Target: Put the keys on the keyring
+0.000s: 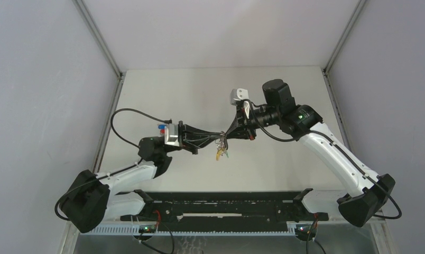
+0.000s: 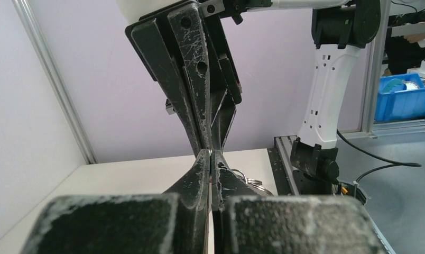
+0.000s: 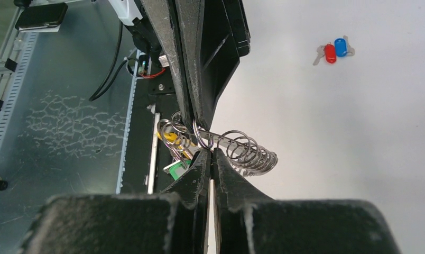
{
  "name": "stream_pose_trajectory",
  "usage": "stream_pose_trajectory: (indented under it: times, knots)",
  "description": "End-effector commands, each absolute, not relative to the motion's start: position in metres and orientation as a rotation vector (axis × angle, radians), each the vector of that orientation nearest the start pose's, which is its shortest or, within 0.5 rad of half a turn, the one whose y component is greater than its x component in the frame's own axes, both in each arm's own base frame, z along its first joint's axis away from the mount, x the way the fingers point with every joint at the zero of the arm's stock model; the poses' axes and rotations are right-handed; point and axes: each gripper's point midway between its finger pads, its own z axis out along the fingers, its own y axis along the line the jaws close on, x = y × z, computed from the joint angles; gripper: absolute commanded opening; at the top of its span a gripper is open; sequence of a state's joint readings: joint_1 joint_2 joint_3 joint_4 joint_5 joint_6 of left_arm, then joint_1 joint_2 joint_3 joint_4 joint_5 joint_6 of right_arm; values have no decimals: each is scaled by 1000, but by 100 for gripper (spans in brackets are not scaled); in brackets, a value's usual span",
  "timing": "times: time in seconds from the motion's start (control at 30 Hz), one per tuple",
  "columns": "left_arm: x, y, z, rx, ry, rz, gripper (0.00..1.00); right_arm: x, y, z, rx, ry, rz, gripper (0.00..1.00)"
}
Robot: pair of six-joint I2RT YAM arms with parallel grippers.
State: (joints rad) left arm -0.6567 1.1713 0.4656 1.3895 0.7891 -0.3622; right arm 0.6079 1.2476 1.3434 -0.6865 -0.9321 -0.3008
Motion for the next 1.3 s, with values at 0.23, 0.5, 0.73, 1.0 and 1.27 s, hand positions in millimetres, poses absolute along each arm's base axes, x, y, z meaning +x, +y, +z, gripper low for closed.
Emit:
stream_pose_trajectory:
  times: [0.23,0.5,0.73,1.0,1.27]
  knots:
    - [146,-296,358,919,627,-1226,0,177,297,327,-1408,1454,1231,3]
    - [144,-292,361,906,618,-1217,0,181,295,320,-1413,1479,1178,9]
    - [143,-291,361,908,614,-1218,0,185,295,317,-1399,1506,1165,9]
    - [148,-293,357,891,636,-1212,0,183,278,322,-1399,1486,1048,17]
    - [153,-294,355,874,658,-1216,0,169,274,339,-1442,1257,921,24]
